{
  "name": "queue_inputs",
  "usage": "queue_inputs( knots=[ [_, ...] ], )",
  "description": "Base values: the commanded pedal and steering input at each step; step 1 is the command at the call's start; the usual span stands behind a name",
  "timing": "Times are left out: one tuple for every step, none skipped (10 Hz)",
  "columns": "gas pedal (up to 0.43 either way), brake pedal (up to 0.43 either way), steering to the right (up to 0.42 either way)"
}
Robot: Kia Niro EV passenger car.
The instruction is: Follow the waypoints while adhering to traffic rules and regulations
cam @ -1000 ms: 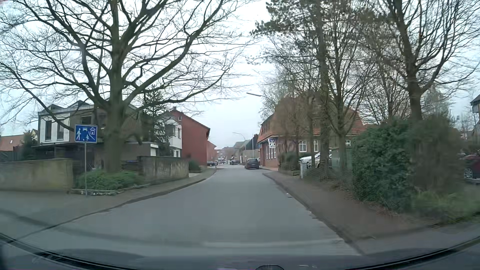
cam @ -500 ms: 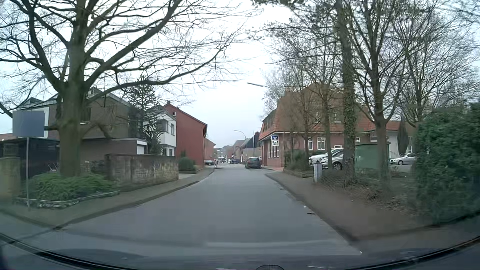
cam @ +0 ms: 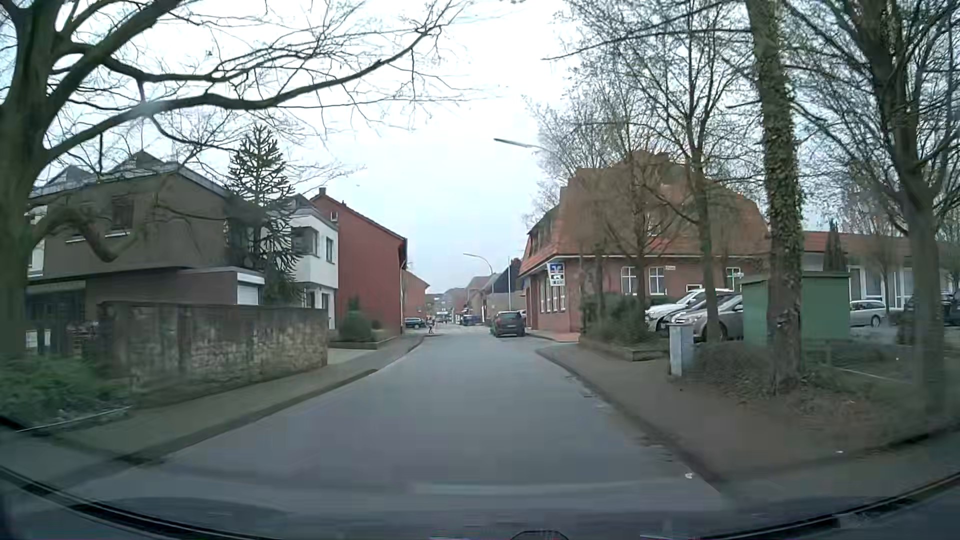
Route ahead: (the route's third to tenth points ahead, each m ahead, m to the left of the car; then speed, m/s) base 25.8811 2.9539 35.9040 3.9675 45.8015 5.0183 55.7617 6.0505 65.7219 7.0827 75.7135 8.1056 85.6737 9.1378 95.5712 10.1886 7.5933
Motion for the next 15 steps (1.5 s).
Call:
queue_inputs(
  knots=[
    [0.150, 0.000, -0.004],
    [0.150, 0.000, -0.004],
    [0.150, 0.000, -0.004],
    [0.150, 0.000, -0.004],
    [0.150, 0.000, -0.004],
    [0.150, 0.000, -0.004],
    [0.150, 0.000, -0.005],
    [0.150, 0.000, -0.005],
    [0.150, 0.000, -0.005],
    [0.150, 0.000, -0.005],
    [0.150, 0.000, -0.007],
    [0.150, 0.000, -0.008],
    [0.150, 0.000, -0.011],
    [0.150, 0.000, -0.012],
    [0.150, 0.000, -0.012]
  ],
)
